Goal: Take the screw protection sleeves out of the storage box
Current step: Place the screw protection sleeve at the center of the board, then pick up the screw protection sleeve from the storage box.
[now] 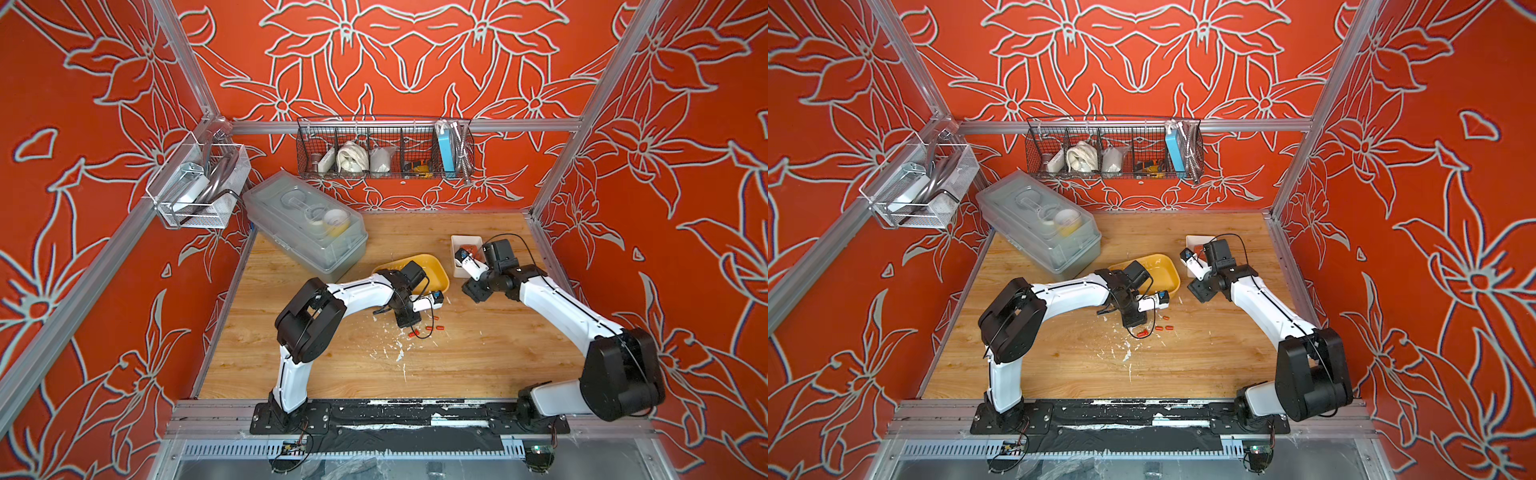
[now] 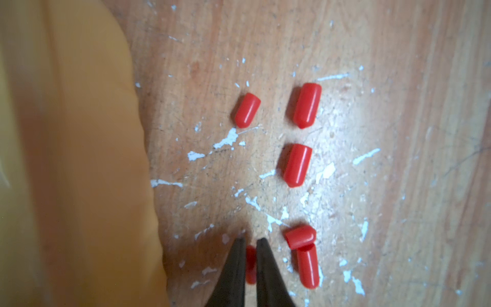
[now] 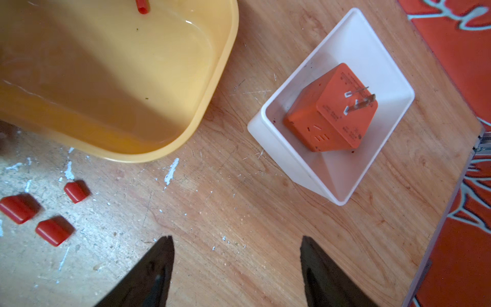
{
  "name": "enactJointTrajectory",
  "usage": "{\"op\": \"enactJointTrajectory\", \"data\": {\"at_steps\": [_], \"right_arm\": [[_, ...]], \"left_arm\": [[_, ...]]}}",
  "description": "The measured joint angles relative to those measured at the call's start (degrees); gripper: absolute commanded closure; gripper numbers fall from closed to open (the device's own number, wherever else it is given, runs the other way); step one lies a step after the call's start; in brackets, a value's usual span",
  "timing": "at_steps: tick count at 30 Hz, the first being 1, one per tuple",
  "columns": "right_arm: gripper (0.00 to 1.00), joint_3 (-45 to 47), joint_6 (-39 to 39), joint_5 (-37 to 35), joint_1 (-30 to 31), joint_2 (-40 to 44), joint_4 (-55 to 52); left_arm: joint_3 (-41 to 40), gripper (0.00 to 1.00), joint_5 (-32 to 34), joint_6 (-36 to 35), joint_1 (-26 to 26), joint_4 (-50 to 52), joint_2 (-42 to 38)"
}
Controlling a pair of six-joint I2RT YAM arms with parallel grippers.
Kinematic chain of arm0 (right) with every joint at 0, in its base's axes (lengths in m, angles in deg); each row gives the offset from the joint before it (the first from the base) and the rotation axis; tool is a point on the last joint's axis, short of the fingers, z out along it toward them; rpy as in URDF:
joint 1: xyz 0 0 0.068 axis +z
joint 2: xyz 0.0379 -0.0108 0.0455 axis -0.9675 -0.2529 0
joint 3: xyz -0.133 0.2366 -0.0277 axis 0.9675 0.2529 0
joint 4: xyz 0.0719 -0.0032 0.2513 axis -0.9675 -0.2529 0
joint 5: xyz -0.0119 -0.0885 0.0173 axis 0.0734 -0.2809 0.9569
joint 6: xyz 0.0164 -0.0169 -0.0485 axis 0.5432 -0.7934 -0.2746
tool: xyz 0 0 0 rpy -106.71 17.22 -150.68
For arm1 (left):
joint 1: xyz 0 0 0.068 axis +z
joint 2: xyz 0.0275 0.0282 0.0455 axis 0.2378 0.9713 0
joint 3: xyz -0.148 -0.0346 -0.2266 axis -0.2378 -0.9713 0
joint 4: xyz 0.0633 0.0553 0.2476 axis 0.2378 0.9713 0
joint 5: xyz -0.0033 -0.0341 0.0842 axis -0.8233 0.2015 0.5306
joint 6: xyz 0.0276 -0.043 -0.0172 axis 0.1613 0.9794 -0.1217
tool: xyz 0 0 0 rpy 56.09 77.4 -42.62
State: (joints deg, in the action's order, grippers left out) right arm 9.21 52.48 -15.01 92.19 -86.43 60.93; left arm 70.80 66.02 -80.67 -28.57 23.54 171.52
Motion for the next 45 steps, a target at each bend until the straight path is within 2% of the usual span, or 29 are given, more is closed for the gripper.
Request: {"op": "enactJointTrajectory", "data": {"at_steps": [9,18,27,34,39,45], "right_arm": [[0.26,0.0,-0.2,0.0,-0.2,0.0,0.0],[0.26,0.0,-0.3,0.0,-0.2,0.0,0.0],[0.26,0.0,-0.5,0.0,-0.2,0.0,0.0],[0.26,0.0,-1.5,0.5,-0.2,0.0,0.0],[0.26,-1.1,-3.8,7.4,-0.2,0.0,-1.5],[0.27,-11.0,-5.0,18.0,1.2,-4.5,-4.0]], "left_arm": [[1.9,0.73,-1.5,0.6,0.0,2.7,-0.9],[0.6,0.73,-2.4,-1.8,0.8,7.1,-9.3],[-3.3,0.71,0.6,-4.9,3.3,9.5,-9.9],[-3.4,0.70,2.7,-5.5,7.8,7.8,-9.9],[-3.3,0.69,3.3,-6.4,10.6,7.5,-9.9],[-1.9,0.65,0.5,-7.1,12.2,10.1,-11.1]]}}
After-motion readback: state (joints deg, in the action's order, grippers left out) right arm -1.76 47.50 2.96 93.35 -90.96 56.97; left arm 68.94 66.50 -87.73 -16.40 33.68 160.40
